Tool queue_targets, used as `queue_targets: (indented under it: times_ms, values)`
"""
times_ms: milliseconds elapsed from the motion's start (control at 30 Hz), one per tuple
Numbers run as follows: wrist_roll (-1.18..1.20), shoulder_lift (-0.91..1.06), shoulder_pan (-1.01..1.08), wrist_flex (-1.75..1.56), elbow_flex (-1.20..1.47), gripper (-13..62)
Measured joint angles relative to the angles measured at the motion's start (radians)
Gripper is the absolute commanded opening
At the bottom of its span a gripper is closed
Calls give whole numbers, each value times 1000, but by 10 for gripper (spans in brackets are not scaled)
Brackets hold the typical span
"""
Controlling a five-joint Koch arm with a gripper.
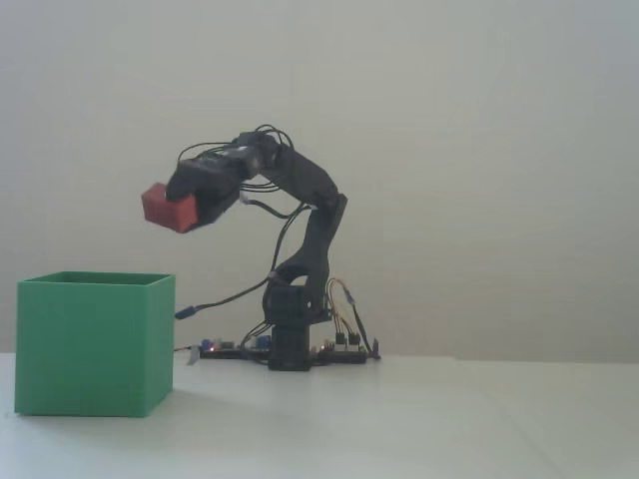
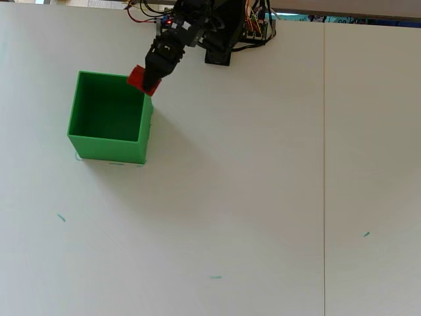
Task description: Grasp a red block and put it in the green bin.
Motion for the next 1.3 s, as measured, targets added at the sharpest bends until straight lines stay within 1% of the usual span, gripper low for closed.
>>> queue_targets:
  times_ms: [100, 233, 400, 467, 567, 900, 1033, 1200, 1300]
  values:
    - [0, -46, 34, -83, 0, 37]
    - [0, -129, 77, -91, 0, 37]
    - [-2, -256, 152, -239, -11, 37]
    - [-2, -325, 175, -261, -74, 37]
    - [-2, -402, 202, -262, -259, 37]
    - [-3, -416, 207, -256, -284, 37]
    - [-34, -414, 210, -183, -284, 37]
    - [-74, -414, 239, 11, -284, 37]
    - [-74, -414, 238, 11, -284, 37]
